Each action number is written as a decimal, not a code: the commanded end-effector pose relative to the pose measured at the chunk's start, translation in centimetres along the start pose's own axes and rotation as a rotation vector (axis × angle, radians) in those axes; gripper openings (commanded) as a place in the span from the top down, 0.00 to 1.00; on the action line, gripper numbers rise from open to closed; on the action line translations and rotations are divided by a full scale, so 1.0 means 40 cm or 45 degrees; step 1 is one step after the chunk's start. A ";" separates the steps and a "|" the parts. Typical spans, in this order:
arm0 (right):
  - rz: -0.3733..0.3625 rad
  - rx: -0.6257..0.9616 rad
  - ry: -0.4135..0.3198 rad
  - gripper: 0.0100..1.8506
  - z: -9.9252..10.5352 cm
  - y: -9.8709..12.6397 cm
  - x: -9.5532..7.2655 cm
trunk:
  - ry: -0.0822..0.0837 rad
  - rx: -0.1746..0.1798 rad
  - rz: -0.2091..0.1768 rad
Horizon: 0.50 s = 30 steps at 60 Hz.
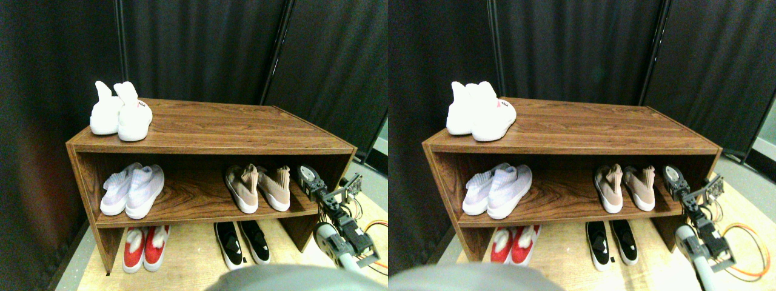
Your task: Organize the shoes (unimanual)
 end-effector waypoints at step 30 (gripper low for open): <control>-0.119 0.028 -0.033 0.97 -0.053 -0.084 0.037 | -0.022 -0.064 0.055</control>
